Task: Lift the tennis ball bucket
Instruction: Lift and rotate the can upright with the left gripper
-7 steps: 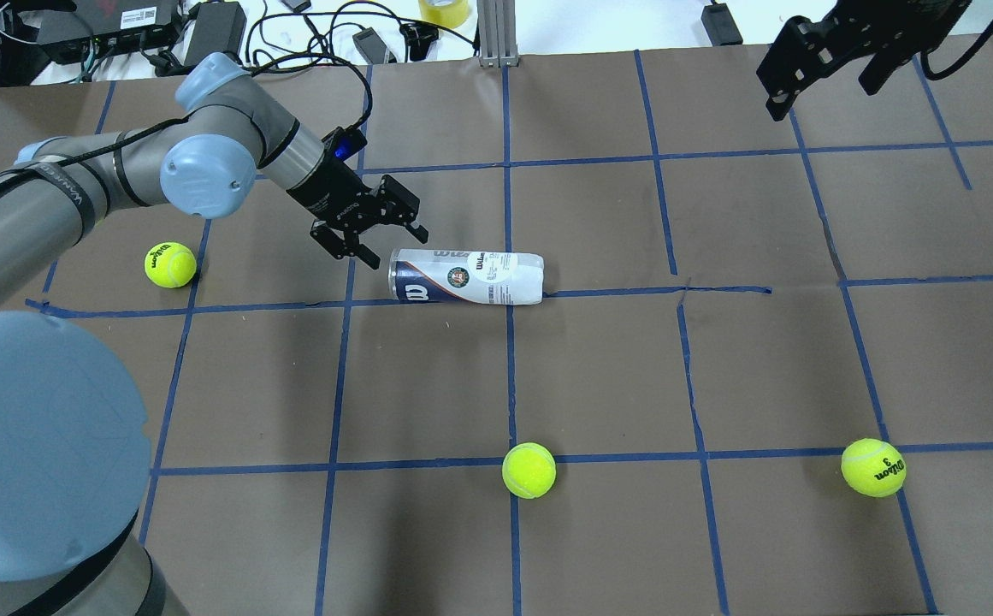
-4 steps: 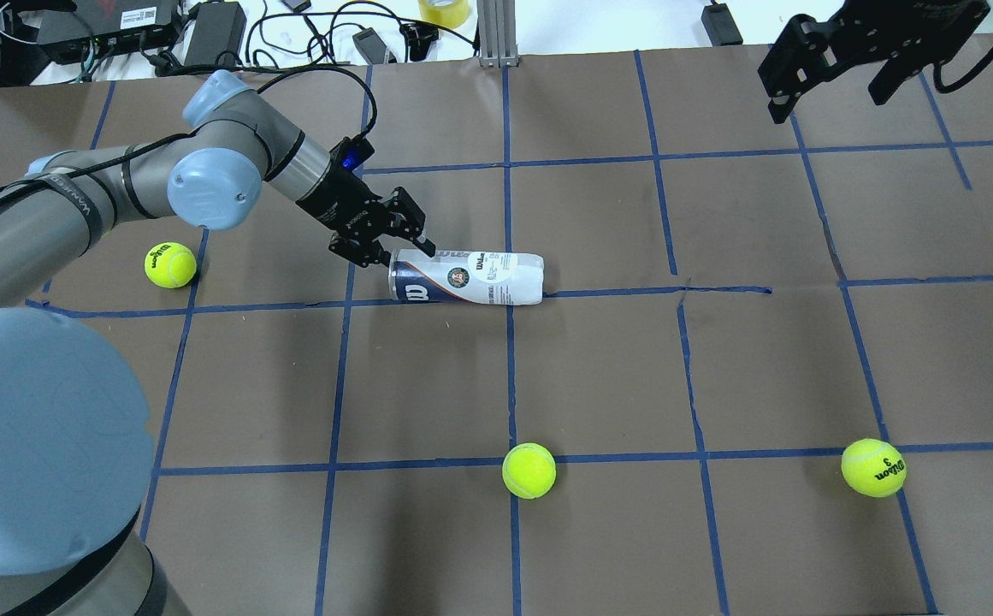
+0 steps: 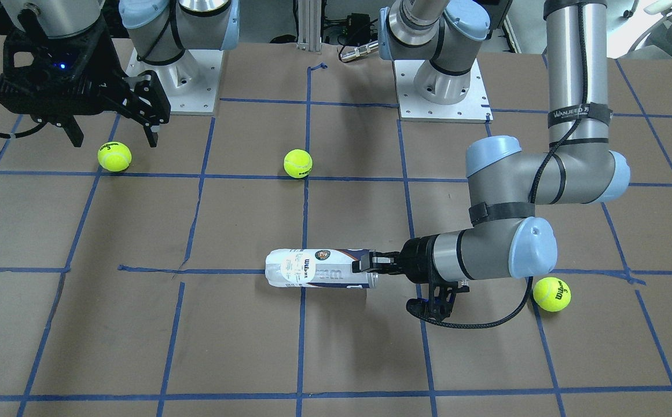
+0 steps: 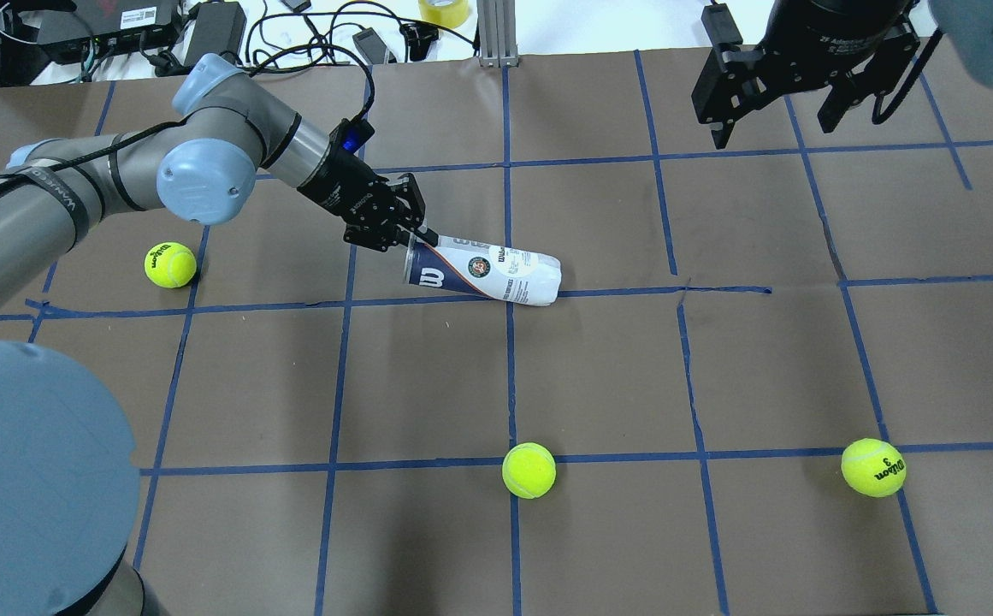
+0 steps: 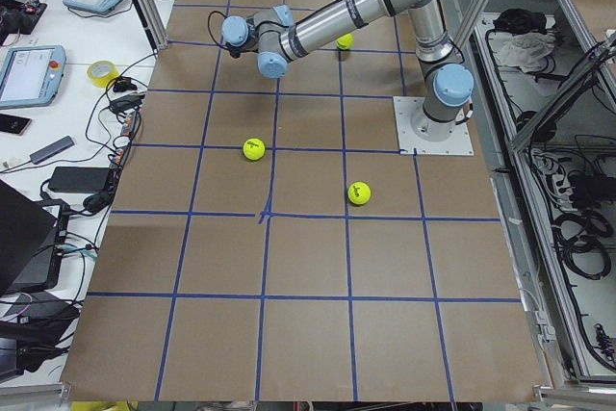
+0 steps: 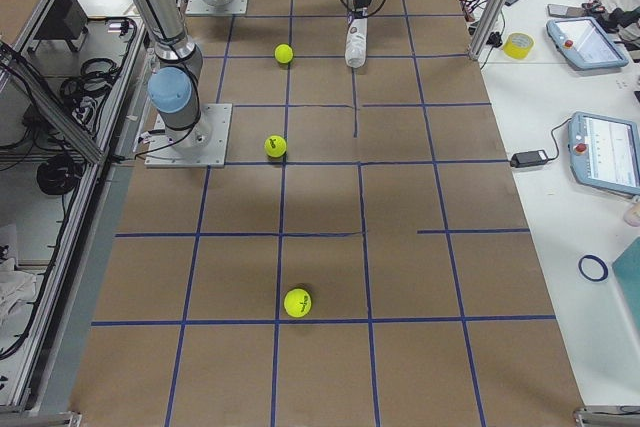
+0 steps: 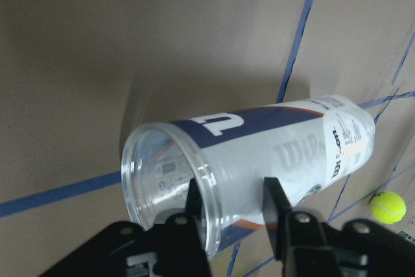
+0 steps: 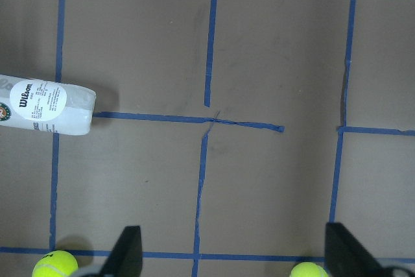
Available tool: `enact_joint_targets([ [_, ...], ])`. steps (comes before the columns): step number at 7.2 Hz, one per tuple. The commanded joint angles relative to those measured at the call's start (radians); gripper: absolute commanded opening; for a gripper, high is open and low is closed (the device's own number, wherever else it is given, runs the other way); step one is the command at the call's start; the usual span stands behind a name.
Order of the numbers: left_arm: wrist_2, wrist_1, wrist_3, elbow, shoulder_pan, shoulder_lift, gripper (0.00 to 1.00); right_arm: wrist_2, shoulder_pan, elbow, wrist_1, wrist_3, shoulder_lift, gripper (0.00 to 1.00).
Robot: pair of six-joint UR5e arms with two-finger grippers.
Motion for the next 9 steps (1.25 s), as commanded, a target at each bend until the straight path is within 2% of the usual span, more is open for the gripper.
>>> enact_joint_targets([
  [1, -0.023, -0.02, -0.107, 0.0, -0.007, 0.1, 0.0, -0.012, 0.002, 0.015, -0.001, 0.004, 0.002, 1.0],
  [3, 0.001, -0.018, -0.219, 0.023, -0.048, 0.173, 0.0, -0.01, 0.002, 0.016, -0.002, 0.004, 0.005, 1.0],
  [4, 0.056, -0.043, -0.244, 0.041, -0.07, 0.222, 0.0, -0.012, 0.002, 0.016, -0.002, 0.004, 0.007, 1.0],
  [5, 0.13, -0.056, -0.245, 0.061, -0.091, 0.253, 0.0, -0.013, 0.002, 0.016, -0.001, 0.001, 0.005, 1.0],
  [6, 0.249, -0.032, -0.242, 0.087, -0.114, 0.263, 0.0, -0.015, -0.001, 0.016, -0.001, 0.001, 0.004, 1.0],
  [8, 0.455, 0.006, -0.224, 0.176, -0.163, 0.222, 0.0, -0.017, -0.001, 0.016, -0.001, 0.001, 0.004, 1.0],
  [9, 0.475, 0.026, -0.221, 0.217, -0.193, 0.183, 0.0, -0.027, -0.002, 0.016, -0.001, 0.0, 0.004, 1.0],
])
